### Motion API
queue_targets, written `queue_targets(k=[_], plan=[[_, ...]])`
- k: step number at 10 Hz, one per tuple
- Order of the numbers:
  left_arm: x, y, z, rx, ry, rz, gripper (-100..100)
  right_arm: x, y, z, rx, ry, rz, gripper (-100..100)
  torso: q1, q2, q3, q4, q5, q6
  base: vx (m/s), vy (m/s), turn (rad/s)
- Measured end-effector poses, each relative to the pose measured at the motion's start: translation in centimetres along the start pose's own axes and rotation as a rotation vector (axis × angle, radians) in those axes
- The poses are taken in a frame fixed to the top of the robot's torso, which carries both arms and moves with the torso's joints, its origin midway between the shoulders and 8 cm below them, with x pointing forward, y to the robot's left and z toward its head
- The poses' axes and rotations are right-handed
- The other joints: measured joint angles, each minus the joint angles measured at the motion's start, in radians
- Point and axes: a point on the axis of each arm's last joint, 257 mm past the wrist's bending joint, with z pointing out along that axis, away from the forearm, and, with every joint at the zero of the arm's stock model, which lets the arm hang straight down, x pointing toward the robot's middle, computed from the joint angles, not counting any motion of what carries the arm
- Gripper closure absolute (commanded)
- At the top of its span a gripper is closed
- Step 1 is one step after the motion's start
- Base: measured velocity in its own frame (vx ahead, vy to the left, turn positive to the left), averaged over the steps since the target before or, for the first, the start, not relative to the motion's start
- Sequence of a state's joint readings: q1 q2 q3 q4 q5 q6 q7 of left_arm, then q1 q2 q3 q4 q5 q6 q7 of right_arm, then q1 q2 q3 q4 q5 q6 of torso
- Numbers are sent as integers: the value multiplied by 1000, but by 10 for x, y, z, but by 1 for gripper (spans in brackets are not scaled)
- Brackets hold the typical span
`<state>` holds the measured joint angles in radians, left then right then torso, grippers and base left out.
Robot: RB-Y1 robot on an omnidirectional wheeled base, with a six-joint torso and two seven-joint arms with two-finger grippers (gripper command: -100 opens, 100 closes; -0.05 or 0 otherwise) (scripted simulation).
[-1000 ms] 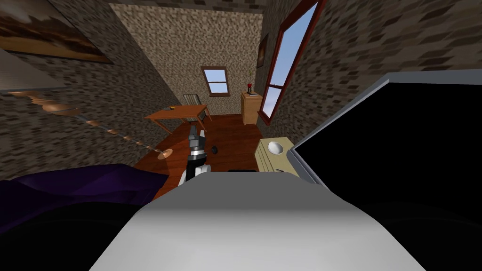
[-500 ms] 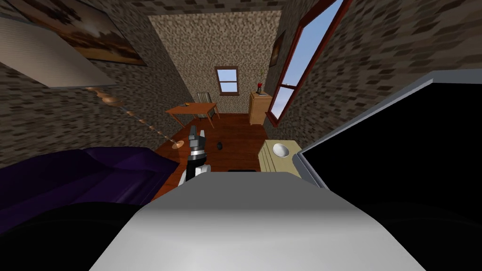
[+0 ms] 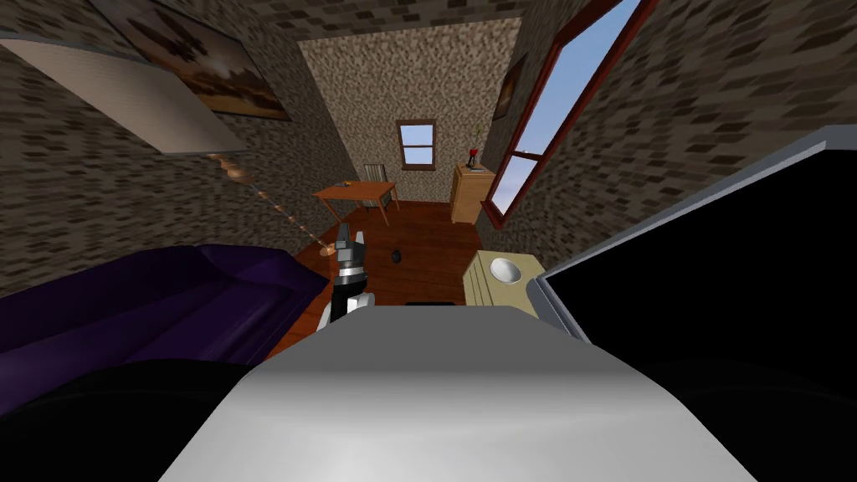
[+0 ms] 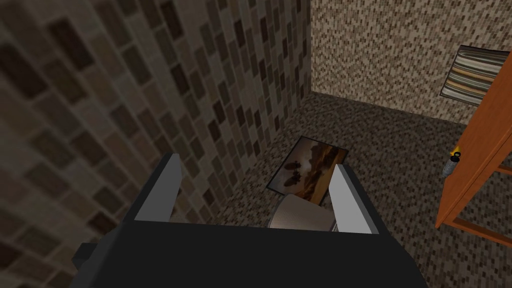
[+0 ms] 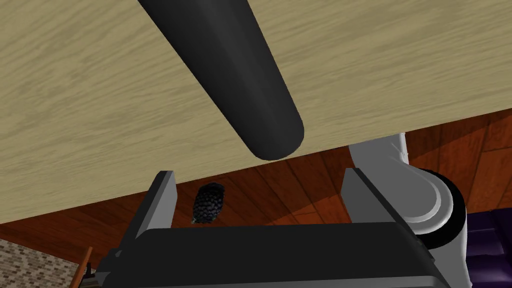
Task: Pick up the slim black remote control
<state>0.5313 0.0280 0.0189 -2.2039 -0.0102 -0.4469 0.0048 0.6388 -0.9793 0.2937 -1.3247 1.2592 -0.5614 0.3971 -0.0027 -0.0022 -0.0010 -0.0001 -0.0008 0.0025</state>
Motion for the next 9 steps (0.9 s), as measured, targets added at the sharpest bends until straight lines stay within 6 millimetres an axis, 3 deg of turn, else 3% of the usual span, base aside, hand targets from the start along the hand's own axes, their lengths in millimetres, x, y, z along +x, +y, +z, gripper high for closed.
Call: queue_targets(k=[6,9], plan=[[0,0,0,0,0,0,0,101,14,-33,-46,236,-100,-100,0,2,1,0,0,-1,-51,2,260],[0,0,0,0,0,0,0,141,20,-49,-69,337,-147,-100,0,1,0,0,0,0,-27,5,137]])
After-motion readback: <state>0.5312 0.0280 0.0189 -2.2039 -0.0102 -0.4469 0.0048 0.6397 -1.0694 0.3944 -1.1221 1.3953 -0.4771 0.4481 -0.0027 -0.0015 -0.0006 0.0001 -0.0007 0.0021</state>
